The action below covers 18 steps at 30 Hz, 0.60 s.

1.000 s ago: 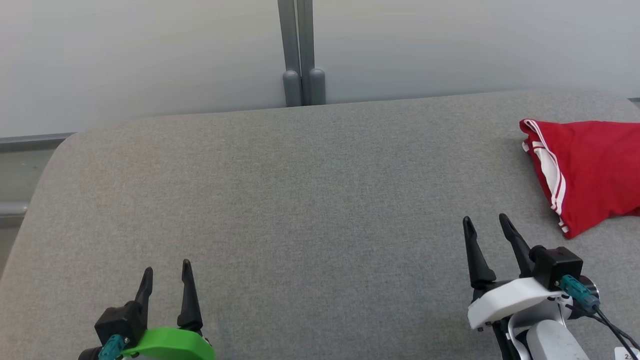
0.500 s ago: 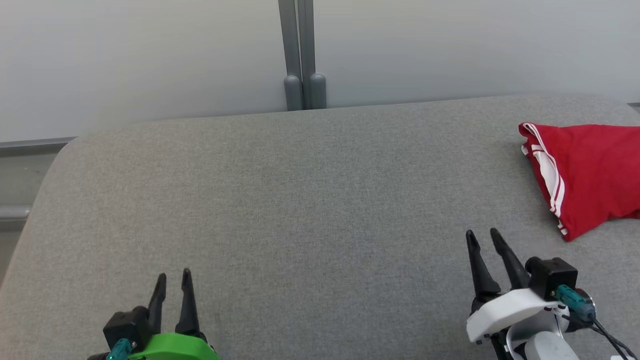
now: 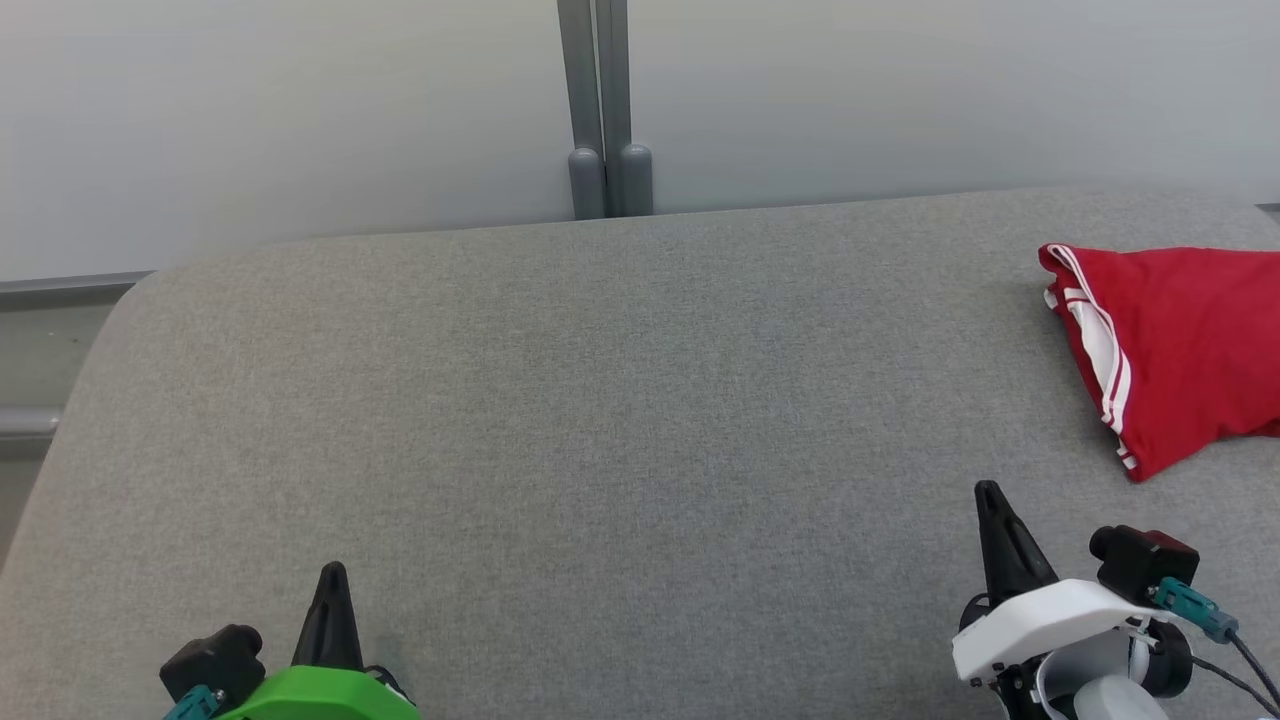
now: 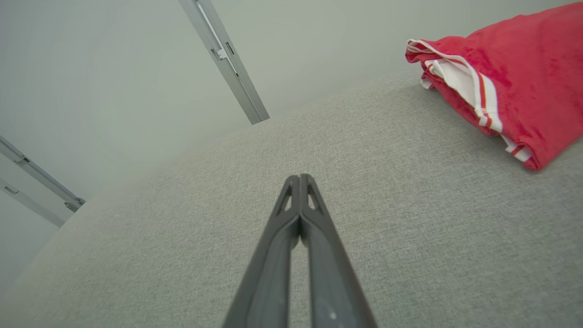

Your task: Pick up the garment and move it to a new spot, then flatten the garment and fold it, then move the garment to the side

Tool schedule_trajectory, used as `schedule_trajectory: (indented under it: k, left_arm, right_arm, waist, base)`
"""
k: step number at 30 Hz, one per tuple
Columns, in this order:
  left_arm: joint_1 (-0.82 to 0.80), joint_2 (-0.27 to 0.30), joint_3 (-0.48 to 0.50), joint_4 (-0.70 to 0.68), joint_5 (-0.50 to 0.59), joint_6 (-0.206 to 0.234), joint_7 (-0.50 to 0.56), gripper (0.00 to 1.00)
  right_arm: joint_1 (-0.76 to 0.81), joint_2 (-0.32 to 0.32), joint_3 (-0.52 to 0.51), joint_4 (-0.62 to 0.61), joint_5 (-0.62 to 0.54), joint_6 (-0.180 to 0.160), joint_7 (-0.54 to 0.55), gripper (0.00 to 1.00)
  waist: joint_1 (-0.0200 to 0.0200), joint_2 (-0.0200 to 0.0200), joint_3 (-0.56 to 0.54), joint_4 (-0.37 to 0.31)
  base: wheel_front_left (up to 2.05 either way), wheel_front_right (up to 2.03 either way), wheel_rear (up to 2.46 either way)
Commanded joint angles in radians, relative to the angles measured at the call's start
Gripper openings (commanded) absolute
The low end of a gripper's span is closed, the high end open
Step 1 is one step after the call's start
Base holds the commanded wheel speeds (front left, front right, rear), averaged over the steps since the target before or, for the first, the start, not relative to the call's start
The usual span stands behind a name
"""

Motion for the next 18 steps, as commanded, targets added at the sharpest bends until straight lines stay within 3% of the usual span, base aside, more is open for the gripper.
schedule_trajectory:
  k: [1, 18]
  left_arm:
    - [-0.029, 0.003, 0.010, -0.022, -0.042, -0.009, 0.009, 0.00]
    - [-0.051, 0.002, 0.048, -0.044, -0.285, -0.037, 0.077, 0.00]
  right_arm:
    - [-0.022, -0.003, -0.008, -0.022, 0.044, 0.000, 0.010, 0.00]
    - [-0.029, -0.004, -0.040, -0.041, 0.308, 0.000, 0.080, 0.00]
  waist:
    - [0.0000, 0.0000, 0.000, 0.000]
    - [0.0000, 0.0000, 0.005, 0.002]
  base:
    - [0.00, 0.00, 0.00]
    - [0.00, 0.00, 0.00]
